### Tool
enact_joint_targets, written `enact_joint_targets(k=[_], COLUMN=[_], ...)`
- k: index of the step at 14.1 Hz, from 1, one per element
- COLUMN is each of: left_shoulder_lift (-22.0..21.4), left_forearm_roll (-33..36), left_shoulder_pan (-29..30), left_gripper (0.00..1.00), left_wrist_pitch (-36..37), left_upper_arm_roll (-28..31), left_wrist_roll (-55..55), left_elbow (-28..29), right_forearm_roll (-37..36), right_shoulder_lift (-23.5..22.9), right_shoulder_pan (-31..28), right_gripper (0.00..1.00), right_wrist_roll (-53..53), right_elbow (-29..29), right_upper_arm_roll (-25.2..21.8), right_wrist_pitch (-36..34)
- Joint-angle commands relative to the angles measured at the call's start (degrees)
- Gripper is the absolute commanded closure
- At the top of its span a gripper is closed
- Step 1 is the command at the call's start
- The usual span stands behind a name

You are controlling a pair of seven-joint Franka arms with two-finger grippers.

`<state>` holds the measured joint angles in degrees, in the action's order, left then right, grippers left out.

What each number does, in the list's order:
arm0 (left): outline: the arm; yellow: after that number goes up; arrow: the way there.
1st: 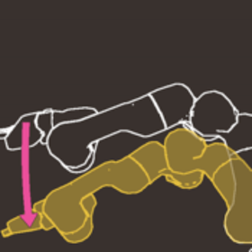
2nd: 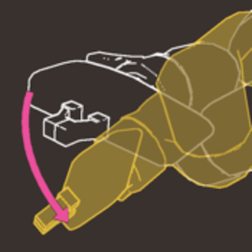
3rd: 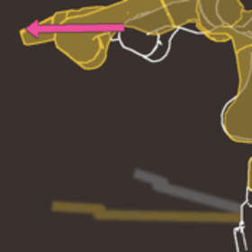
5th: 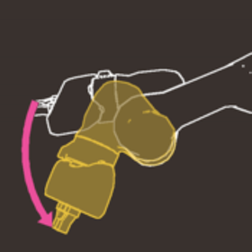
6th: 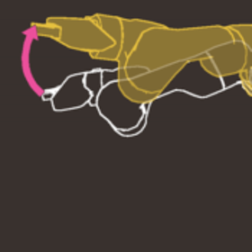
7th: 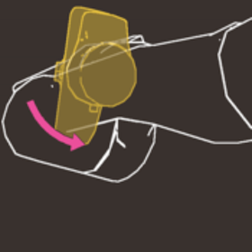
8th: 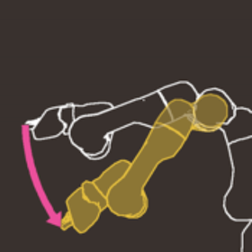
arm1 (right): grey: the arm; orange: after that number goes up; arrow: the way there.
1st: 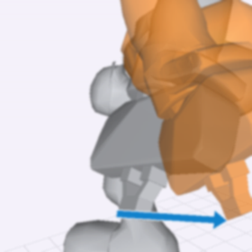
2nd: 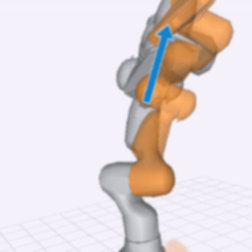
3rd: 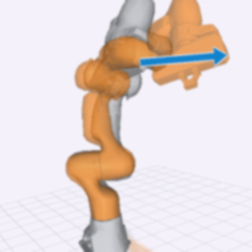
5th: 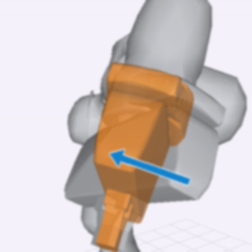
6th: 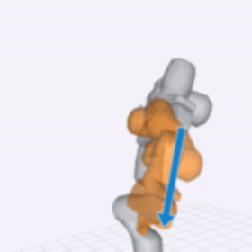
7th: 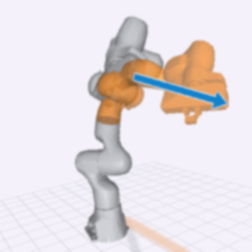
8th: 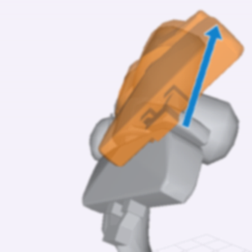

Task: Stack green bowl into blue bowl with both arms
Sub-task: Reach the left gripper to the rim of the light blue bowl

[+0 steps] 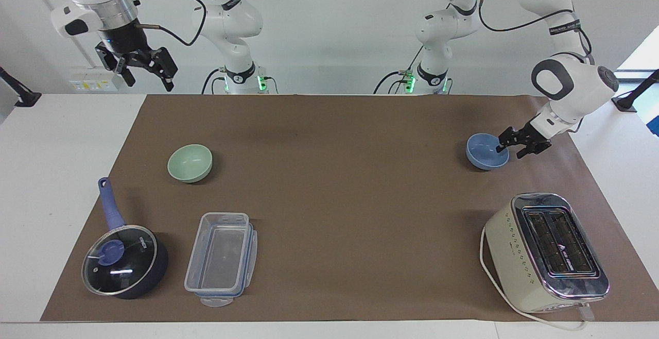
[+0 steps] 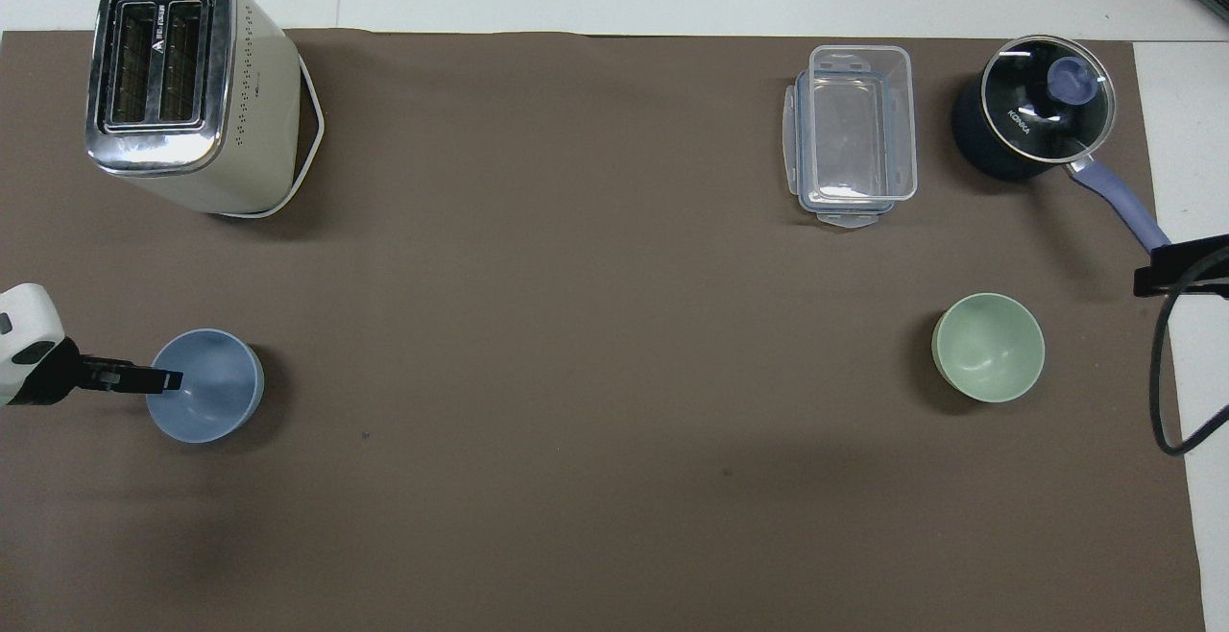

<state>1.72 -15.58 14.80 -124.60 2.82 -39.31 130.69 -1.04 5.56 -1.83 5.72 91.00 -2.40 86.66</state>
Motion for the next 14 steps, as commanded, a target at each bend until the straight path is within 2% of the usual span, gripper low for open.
enact_joint_targets(k=[1, 2, 3, 8, 10, 12, 14], left_shoulder_lift=[-1.19, -1.19, -1.19, -2.42, -5.48, -8.04, -8.05], left_forearm_roll=[-1.48, -1.48, -1.48, -1.39, -1.39, -1.21, -0.60], left_shoulder_pan=[-0.65, -0.65, -0.83, -2.05, -5.64, -11.70, -17.67], left_gripper=[0.72, 0.90, 1.00, 1.00, 1.00, 1.00, 1.00], left_wrist_pitch=[-1.09, -0.74, -0.30, 1.64, 2.16, 2.26, 0.42], left_upper_arm_roll=[0.61, 0.61, 0.61, 0.52, 0.52, 0.52, 0.52], left_wrist_roll=[-0.60, -0.42, -0.07, 1.16, 6.58, 13.43, 21.69], left_elbow=[1.33, 1.33, 1.33, 0.80, 0.89, 1.50, 1.76], right_forearm_roll=[0.07, 0.07, 0.07, 0.07, 0.16, 0.07, 0.16], right_shoulder_lift=[0.51, 0.51, 0.51, 0.51, 0.51, 0.51, 0.51], right_shoulder_pan=[-0.37, -0.37, -0.28, -0.28, -0.37, -0.37, -0.28], right_gripper=[0.00, 0.00, 0.00, 0.00, 0.00, 0.00, 0.00], right_wrist_roll=[-0.97, -0.97, -0.97, -0.97, -0.97, -0.97, -0.97], right_elbow=[0.05, 0.14, 0.14, 0.05, 0.14, 0.14, 0.14], right_upper_arm_roll=[0.29, 0.29, 0.29, 0.29, 0.29, 0.29, 0.29], right_wrist_pitch=[-0.27, -0.35, -0.35, -0.27, -0.35, -0.35, -0.35])
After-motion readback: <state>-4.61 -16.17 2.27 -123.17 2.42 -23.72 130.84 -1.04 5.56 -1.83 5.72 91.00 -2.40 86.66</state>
